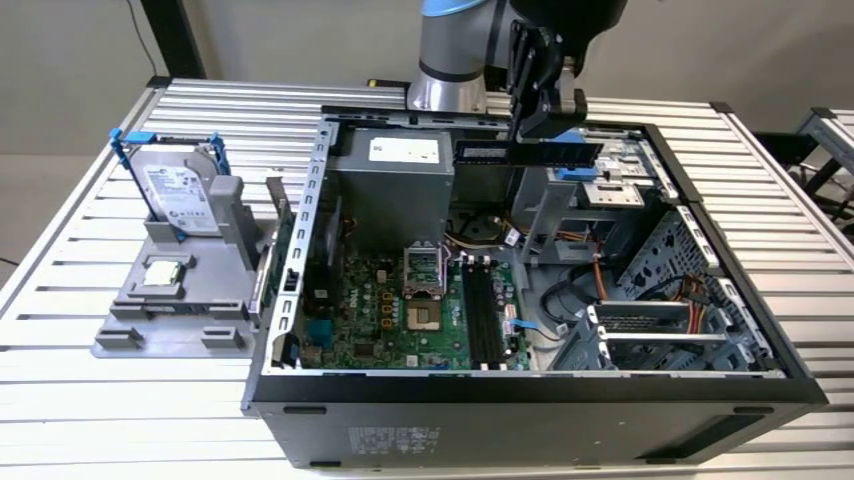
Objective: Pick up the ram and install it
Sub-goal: 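Insert the ram into the slot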
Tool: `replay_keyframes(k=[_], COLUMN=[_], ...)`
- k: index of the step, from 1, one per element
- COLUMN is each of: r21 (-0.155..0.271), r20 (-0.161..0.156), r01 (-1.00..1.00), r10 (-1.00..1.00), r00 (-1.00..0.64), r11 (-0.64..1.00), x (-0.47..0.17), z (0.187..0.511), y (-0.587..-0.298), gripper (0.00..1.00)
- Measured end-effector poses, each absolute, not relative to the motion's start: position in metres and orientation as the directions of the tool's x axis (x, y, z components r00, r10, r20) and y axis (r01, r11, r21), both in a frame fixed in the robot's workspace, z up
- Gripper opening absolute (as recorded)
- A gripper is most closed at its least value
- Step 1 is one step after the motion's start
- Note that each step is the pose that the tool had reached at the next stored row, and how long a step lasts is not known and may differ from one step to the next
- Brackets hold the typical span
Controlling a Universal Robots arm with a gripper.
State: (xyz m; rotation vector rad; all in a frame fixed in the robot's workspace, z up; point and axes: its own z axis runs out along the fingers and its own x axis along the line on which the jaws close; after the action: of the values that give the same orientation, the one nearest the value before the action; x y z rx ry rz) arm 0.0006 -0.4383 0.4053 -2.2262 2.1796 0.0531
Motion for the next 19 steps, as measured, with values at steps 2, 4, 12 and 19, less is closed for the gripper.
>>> replay_keyframes(k=[2, 4, 12, 19], r21=[0.006, 0.006, 0.006, 0.006], r20=[-0.042, -0.042, -0.042, -0.042], r01=[-1.000, -1.000, -1.000, -0.996], r10=[-0.999, -0.999, -0.999, -0.996], r00=[0.021, 0.021, 0.005, -0.084], r11=[-0.021, -0.021, -0.006, 0.084], x=[0.0006, 0.0006, 0.0006, 0.0006], z=[0.4053, 0.4053, 0.4053, 0.4053], y=[-0.4383, -0.4384, -0.4385, -0.4385], gripper=[0.00, 0.00, 0.00, 0.00])
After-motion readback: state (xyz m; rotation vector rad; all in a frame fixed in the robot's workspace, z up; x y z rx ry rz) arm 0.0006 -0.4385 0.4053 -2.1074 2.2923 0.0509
